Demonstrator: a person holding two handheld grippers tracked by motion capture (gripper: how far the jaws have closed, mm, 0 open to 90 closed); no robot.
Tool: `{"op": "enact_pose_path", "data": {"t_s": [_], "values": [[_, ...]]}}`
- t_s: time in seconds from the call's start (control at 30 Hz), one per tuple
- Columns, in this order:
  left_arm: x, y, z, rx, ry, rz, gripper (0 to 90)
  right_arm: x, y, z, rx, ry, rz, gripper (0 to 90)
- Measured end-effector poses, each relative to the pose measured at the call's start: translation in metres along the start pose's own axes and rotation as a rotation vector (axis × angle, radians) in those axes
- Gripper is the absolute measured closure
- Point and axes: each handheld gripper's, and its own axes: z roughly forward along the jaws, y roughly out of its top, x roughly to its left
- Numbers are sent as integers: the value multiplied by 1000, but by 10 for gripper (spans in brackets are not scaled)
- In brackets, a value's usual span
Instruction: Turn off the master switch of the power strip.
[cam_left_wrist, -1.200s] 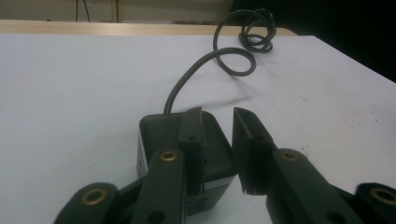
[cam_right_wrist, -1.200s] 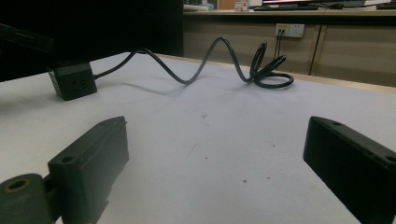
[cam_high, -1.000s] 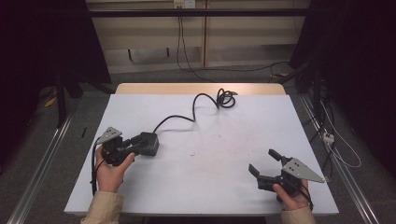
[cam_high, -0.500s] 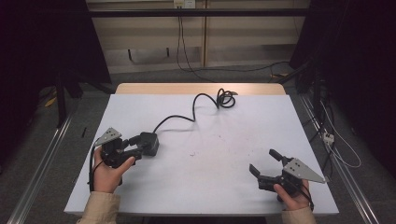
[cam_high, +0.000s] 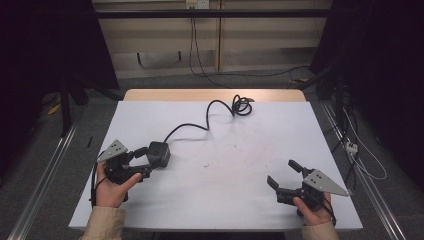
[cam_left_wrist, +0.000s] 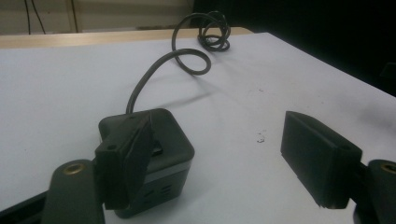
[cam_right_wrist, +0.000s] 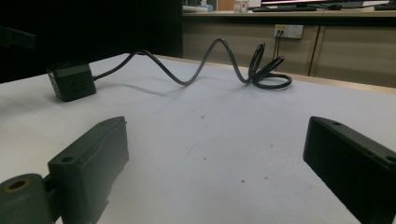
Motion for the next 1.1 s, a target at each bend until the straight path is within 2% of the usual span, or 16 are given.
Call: {"op": "enact_pose_path", "data": {"t_s": [0.3, 0.73, 1.0, 1.1], "values": [[-2, -2, -9, -12, -7, 6, 204, 0, 0, 0, 3, -1, 3, 61], [0, -12, -12, 13, 10, 48, 131, 0, 0, 0, 1, -1, 4, 61], [6, -21, -15, 16, 0, 32, 112, -1, -1, 0, 1, -4, 9, 62], [6, -24, -14, 24, 1, 42, 106, -1, 0, -1, 1, -5, 5, 62]]}}
